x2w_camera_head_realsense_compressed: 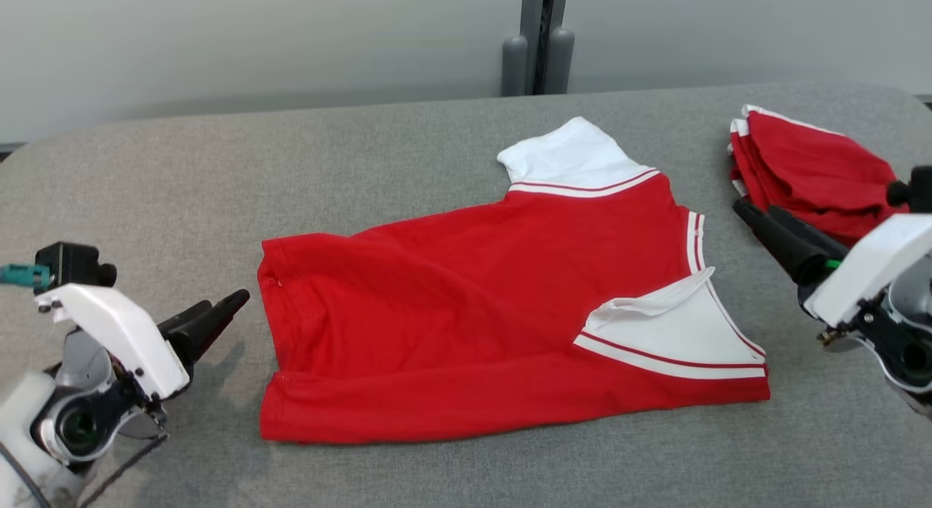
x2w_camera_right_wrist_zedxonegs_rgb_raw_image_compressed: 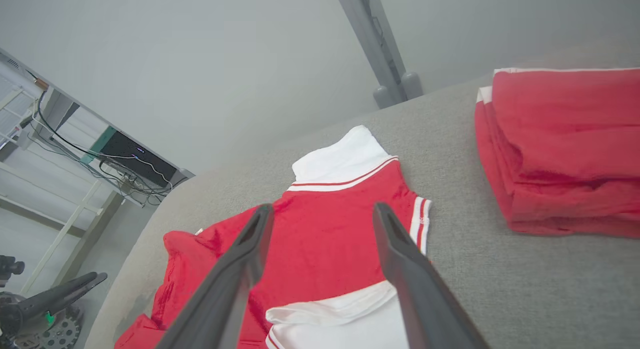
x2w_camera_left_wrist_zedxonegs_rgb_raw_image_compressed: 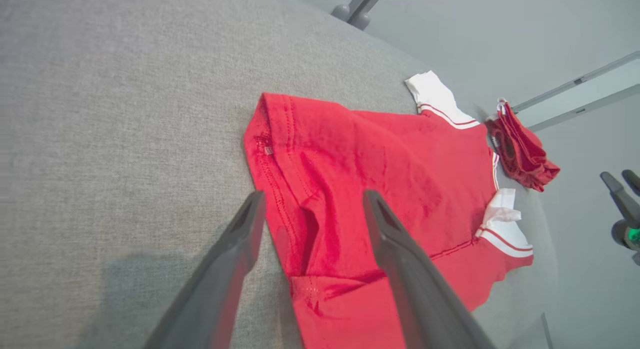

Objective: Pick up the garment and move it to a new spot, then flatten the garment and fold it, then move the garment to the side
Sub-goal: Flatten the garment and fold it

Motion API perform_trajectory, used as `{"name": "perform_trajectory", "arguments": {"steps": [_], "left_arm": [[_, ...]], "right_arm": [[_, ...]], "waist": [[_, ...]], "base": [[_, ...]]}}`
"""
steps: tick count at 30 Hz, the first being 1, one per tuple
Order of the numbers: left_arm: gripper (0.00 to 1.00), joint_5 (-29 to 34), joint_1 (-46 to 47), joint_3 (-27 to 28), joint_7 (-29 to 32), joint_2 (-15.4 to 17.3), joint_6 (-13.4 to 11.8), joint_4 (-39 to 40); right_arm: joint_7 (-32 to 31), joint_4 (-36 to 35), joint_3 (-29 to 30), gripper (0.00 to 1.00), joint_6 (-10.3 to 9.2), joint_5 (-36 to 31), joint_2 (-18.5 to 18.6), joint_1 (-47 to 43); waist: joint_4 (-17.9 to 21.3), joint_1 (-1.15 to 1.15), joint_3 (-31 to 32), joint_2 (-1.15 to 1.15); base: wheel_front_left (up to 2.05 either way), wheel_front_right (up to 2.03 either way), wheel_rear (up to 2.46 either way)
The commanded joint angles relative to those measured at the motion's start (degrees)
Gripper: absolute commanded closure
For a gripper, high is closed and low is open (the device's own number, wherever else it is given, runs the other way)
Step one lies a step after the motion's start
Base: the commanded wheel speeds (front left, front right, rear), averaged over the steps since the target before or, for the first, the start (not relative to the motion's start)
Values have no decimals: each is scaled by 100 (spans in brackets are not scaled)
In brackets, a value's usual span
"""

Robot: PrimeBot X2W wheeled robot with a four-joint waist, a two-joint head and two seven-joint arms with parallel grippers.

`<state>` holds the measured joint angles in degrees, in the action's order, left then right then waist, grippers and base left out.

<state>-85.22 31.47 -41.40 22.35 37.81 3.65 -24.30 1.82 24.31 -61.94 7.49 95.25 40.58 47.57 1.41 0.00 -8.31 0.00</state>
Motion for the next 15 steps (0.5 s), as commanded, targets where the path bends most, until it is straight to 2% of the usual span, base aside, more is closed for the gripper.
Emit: {"name": "perform_trajectory", "arguments": {"steps": [1, 6, 8, 12, 15], "left_arm": [[0, 123, -244, 101, -434, 8, 21, 82], [0, 595, -729, 173, -1504, 36, -172, 440], [0, 726, -843, 146, -1714, 45, -228, 536], [0, 1028, -1323, 90, -2344, -15, -574, 875], [0, 1327, -1626, -31, -2704, -103, -930, 1028]], "right_arm": [[361, 31, 1, 0, 2, -213, 71, -219], [1001, 179, -60, 0, 2, -582, 121, -607], [1065, 188, -46, 0, 2, -579, 104, -698], [1201, 299, -85, 0, 2, -725, 88, -985], [1291, 442, -42, 0, 2, -868, 42, -1206]], "waist": [[36, 0, 186, 0], [50, 0, 425, 0], [53, 0, 466, 0], [53, 0, 561, 0], [31, 0, 616, 0]], "base": [[0, 0, 0], [0, 0, 0], [0, 0, 0], [0, 0, 0], [0, 0, 0]]}}
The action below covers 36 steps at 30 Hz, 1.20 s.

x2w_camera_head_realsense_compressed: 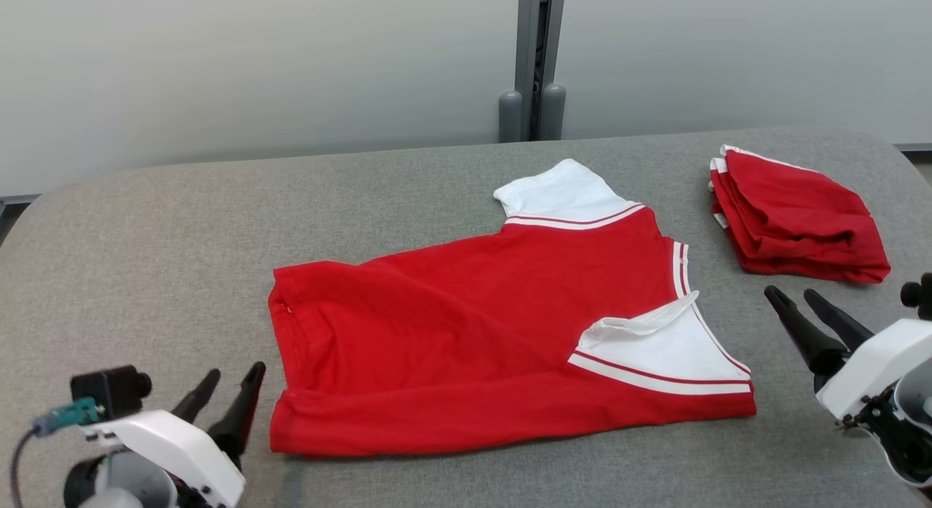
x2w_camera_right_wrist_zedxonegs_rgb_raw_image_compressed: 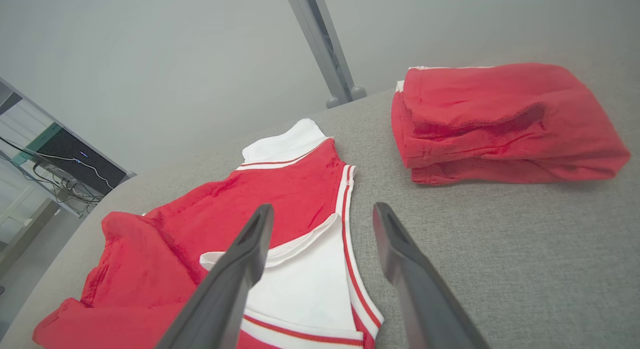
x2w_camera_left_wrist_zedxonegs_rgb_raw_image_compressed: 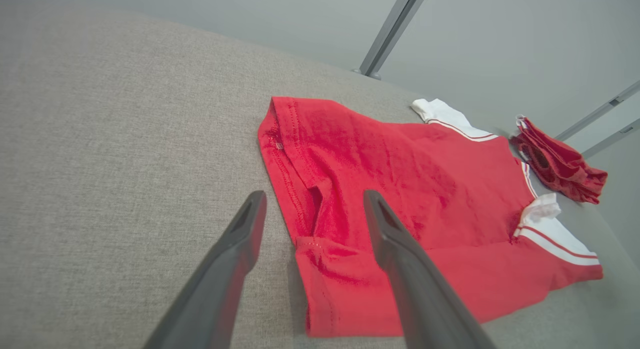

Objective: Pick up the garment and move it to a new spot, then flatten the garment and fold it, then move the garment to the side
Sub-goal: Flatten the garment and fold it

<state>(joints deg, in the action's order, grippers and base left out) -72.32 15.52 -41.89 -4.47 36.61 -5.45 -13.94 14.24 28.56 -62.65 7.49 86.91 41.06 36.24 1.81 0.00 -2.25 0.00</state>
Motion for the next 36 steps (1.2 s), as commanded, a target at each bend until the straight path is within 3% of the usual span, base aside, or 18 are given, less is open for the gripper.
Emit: {"name": "perform_trajectory", "arguments": {"steps": [1, 9, 22, 29, 36], "left_arm": [[0, 73, -124, -9, -145, -61, -124, 23], [0, 348, -633, -210, -589, -383, -732, -11], [0, 281, -416, -410, -134, -685, -1069, -321], [0, 243, -155, -613, 337, -820, -940, -753], [0, 240, -27, -668, 384, -982, -742, -998]], "right_arm": [[67, 89, 59, 0, 2, -99, -38, -132], [98, 511, 506, 0, 2, -592, -478, -784], [-367, 1111, 279, 0, 2, -586, -805, -823], [-740, 1402, 154, 0, 2, -596, -939, -603], [-1187, 1543, 44, 0, 2, -464, -1001, -527]], "waist": [[-17, 0, 22, 0], [7, 0, 202, 0], [-104, 0, 132, 0], [-164, 0, 61, 0], [-204, 0, 35, 0]], "base": [[0, 0, 0], [0, 0, 0], [0, 0, 0], [0, 0, 0], [0, 0, 0]]}}
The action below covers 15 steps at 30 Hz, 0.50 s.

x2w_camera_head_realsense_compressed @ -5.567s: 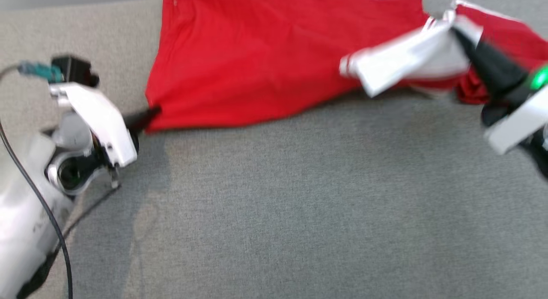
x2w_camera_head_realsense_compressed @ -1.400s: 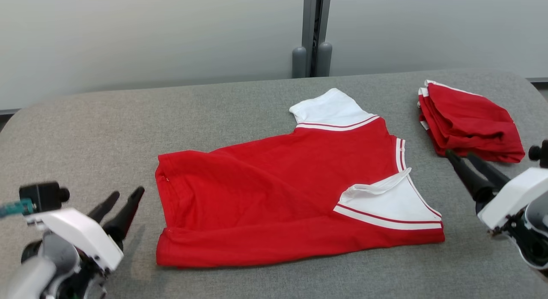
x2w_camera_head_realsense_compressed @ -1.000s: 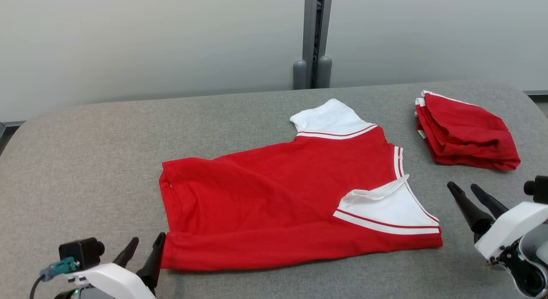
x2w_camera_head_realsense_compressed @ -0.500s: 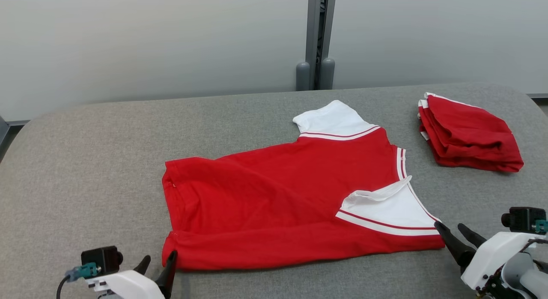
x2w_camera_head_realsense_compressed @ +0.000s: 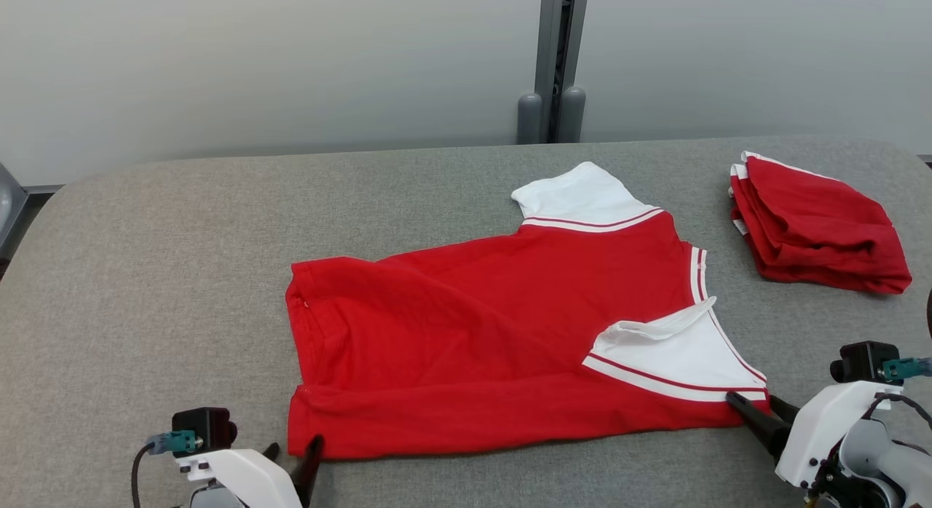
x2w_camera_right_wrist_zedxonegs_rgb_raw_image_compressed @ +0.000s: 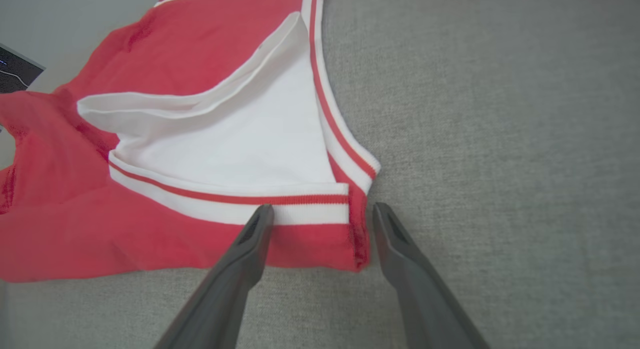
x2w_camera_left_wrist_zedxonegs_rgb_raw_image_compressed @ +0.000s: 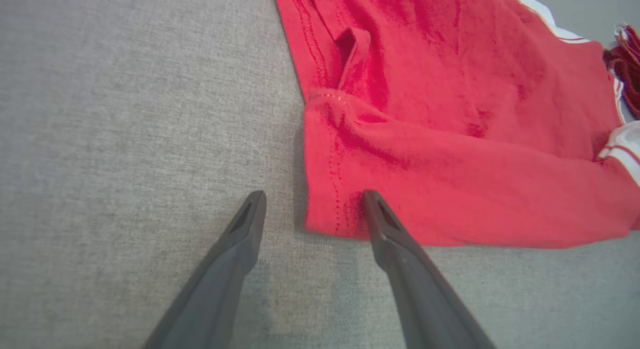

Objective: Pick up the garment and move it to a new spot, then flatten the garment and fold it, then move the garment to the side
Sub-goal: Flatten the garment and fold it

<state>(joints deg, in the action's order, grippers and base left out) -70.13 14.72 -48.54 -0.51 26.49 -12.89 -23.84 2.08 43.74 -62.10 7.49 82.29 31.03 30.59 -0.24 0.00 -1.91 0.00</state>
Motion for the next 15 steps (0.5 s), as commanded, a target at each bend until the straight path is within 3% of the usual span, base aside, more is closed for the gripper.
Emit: {"name": "perform_trajectory", "arguments": {"steps": [1, 9, 10, 11, 12, 13, 14, 15], "left_arm": [[0, -11, 68, -18, 28, 0, 47, -52], [0, -209, 196, -134, 405, -269, 361, -479], [0, -228, 214, -131, 412, -309, 411, -520], [0, -249, 214, -135, 431, -346, 460, -558], [0, -269, 218, -144, 442, -372, 494, -591], [14, -272, 235, -154, 457, -378, 527, -624], [53, -269, 261, -158, 454, -392, 544, -661], [75, -265, 281, -154, 431, -412, 584, -687]], "right_arm": [[-56, 38, -25, 0, 2, 35, 2, 27], [-407, -86, -69, 2, 2, 225, 9, 14], [-437, -107, -74, 18, 2, 246, 9, 12], [-453, -127, -81, 47, 2, 257, 13, 10], [-457, -143, -82, 56, 2, 273, 19, 9], [-469, -157, -79, 64, 2, 281, 25, 8], [-479, -161, -78, 84, 2, 287, 30, 7], [-488, -170, -84, 100, 2, 294, 34, 6]], "waist": [[-8, 0, -2, 0], [-22, 0, -54, 0], [-18, 0, -55, 0], [-14, 0, -56, 0], [-11, 0, -57, 0], [-9, 0, -56, 0], [-7, 0, -53, 0], [-4, 0, -49, 0]], "base": [[0, 0, 0], [0, 0, 0], [0, 0, 0], [0, 0, 0], [0, 0, 0], [0, 0, 0], [0, 0, 0], [0, 0, 0]]}}
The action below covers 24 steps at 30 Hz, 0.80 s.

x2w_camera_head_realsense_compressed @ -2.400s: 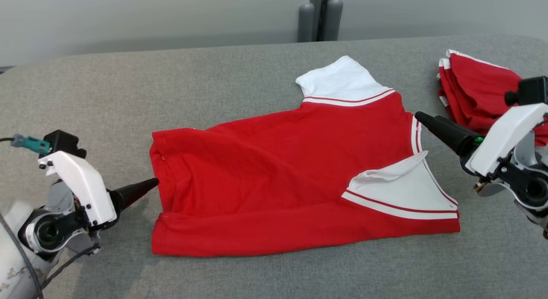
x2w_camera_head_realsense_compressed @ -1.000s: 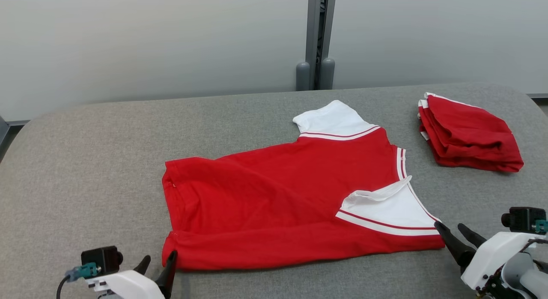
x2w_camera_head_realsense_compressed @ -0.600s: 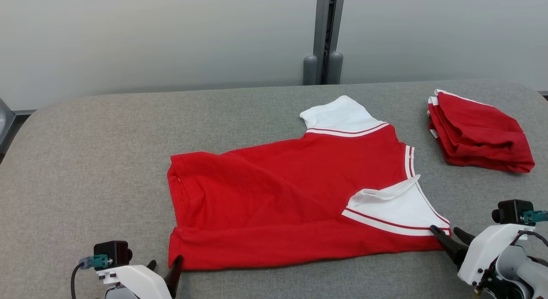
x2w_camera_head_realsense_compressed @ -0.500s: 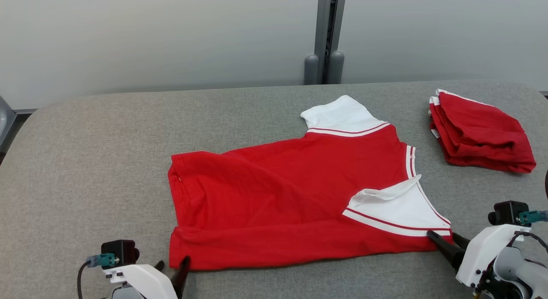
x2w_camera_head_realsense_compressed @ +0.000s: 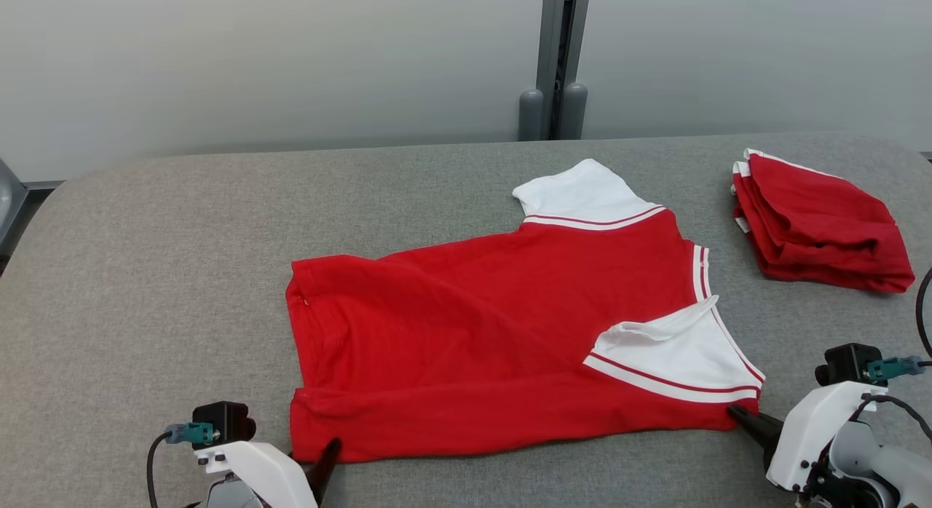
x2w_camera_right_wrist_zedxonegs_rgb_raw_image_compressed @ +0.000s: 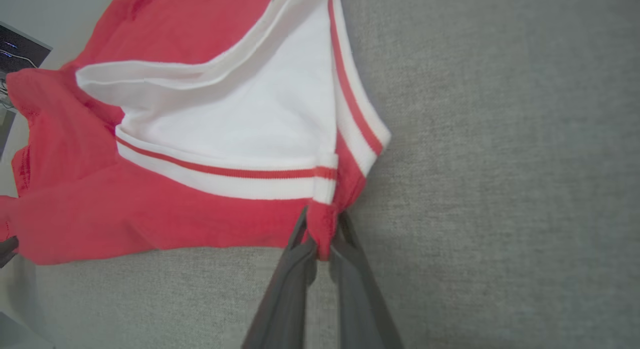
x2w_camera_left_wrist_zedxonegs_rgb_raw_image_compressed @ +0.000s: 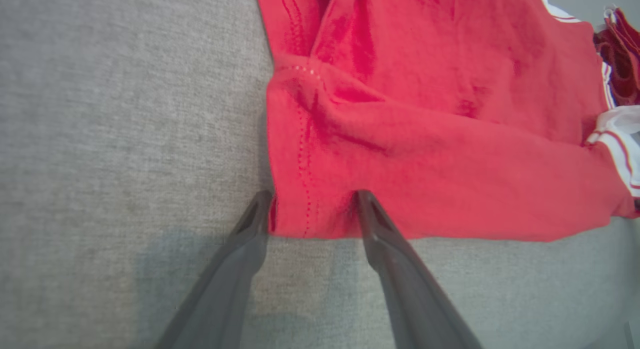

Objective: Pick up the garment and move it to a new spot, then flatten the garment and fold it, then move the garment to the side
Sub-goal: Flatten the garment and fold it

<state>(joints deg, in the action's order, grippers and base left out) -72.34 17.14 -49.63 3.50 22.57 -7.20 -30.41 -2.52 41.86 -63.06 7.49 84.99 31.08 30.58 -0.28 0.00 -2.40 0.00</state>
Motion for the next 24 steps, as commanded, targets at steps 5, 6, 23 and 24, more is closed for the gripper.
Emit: {"name": "perform_trajectory", "arguments": {"steps": [5, 6, 23, 24], "left_arm": [[100, 0, 107, -27, -46, -27, 103, -123], [100, 8, 104, -26, -50, -9, 113, -129], [100, -99, -417, -105, 356, 758, 81, 845], [100, -96, -471, -120, 397, 829, 60, 950]], "right_arm": [[51, -63, 12, 100, 2, 40, 67, -26], [68, -77, 11, 100, 2, 51, 76, -44], [-289, -785, 42, 100, 2, 426, 539, -421], [-300, -865, 45, 100, 2, 455, 588, -470]], "waist": [[10, 0, 60, 0], [11, 0, 87, 0], [102, 0, 485, 0], [120, 0, 500, 0]], "base": [[0, 0, 0], [0, 0, 0], [0, 0, 0], [0, 0, 0]]}}
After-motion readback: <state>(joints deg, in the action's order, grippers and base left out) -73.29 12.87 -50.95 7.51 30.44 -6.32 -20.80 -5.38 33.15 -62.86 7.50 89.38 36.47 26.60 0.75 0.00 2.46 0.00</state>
